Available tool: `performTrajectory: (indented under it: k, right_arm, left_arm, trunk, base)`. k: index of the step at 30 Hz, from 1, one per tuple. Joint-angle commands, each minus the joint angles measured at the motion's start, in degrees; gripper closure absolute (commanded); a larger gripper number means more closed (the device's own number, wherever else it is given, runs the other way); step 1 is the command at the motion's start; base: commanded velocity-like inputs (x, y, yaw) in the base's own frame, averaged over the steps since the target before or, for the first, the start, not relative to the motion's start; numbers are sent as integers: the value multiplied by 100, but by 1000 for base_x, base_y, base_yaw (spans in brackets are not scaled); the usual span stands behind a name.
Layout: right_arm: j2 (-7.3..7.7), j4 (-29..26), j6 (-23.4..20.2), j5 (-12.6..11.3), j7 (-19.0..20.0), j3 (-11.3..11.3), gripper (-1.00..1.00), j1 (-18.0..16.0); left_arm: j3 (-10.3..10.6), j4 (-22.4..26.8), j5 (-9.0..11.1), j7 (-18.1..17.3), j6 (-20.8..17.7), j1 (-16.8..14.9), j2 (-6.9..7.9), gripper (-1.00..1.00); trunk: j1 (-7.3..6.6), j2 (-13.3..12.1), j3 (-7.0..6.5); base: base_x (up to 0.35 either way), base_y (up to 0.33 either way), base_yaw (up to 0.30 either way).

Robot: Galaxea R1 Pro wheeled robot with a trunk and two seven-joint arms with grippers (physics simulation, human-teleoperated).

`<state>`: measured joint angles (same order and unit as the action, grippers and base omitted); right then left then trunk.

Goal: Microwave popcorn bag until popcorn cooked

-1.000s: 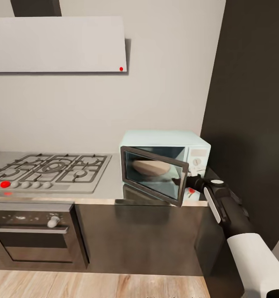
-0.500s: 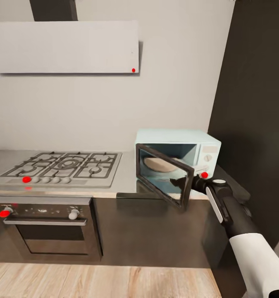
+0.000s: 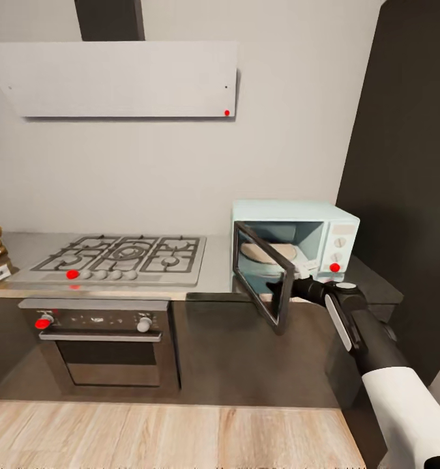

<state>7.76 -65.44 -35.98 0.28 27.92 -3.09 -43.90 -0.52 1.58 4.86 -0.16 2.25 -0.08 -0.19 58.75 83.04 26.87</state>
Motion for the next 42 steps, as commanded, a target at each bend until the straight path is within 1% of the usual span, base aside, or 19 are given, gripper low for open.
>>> performTrajectory:
  k: [1,6,9,12,16,19,20,23,24,26,28,33,34,35,37,38,40,41,42]
  right_arm:
    - [1,-6,-38,-16,11,-7,-100,-4]
    - [5,-4,-32,-16,5,1,-100,-4]
    - [192,-4,-35,-44,26,2,-100,-4]
    - [293,-4,-40,-55,36,2,-100,-4]
    - [312,9,-41,-54,33,2,-100,-4]
    - [316,24,-8,-44,-126,18,-100,-4]
    - [320,38,2,-40,-248,77,-100,-4]
    - [333,67,40,-21,-920,673,-100,-4]
    - [395,74,45,15,-1239,998,-100,-4]
    - [577,79,46,66,-1331,1104,-100,-4]
    - [838,135,47,91,-1363,1167,-100,-4]
    - [1045,494,51,115,-1472,1259,-100,-4]
    - [1067,1027,60,150,-1602,1282,-100,-4]
    - [1054,2811,448,217,-1707,1282,-100,-4]
    - [1022,4139,1087,280,-1707,1266,-100,-4]
    - [990,5252,1656,516,-1712,1252,-100,-4]
    - [933,6054,2165,796,-1706,1245,-100,-4]
    - [842,6462,2457,980,-1698,1245,-100,-16]
    - [792,6564,2534,1029,-1695,1245,-100,-28]
  left_arm:
    - [-1,1,51,-2,12,-1,0,-100]
    - [-1,1,51,-2,12,-1,-2,-100]
    - [-1,1,52,-2,12,-1,-1,-100]
    - [-1,1,51,-2,12,-1,-1,-100]
    - [-1,1,51,-2,12,-1,0,-100]
    - [-1,1,54,-2,12,-1,1,-100]
    - [-1,1,54,-2,12,-1,1,-100]
    - [-1,1,51,-2,12,-1,1,-100]
    - [-1,1,52,-2,11,-1,1,-100]
    - [-1,1,54,-2,10,-1,1,-100]
    - [-1,1,51,-2,12,-1,1,-100]
    - [-1,1,51,-2,12,-1,1,-100]
    - [-1,1,52,-2,12,-1,1,-100]
    - [-1,1,51,-2,11,-1,1,-100]
    - [-1,1,52,-2,12,-1,1,-100]
    - [-1,1,51,-2,12,-1,1,-100]
    - [-1,1,53,-2,12,-1,1,-100]
    - [-1,1,52,-2,12,-1,1,-100]
    - [-1,1,55,-2,12,-1,1,-100]
  trunk:
    - [-2,4,6]
    - [-2,4,6]
    - [-2,4,6]
    - [-2,4,6]
    - [-2,4,6]
    - [-2,4,6]
    - [-2,4,6]
    - [-2,4,6]
    - [-2,4,6]
    - [-2,4,6]
    - [-2,4,6]
    - [-2,4,6]
    - [-2,4,6]
    - [-2,4,6]
    - [-2,4,6]
    - [-2,4,6]
    - [-2,4,6]
    - [-2,4,6]
    - [-2,4,6]
  base:
    - [-163,237,0]
    - [-163,237,0]
    - [-163,237,0]
    - [-163,237,0]
    - [-163,236,0]
    - [-109,136,0]
    - [-38,46,0]
    - [-13,16,0]
    - [-3,3,0]
    - [-1,2,0]
    - [0,0,0]
    - [0,0,0]
    - [0,0,0]
    - [0,0,0]
    - [0,0,0]
    - [0,0,0]
    - [0,0,0]
    - [0,0,0]
    - [0,0,0]
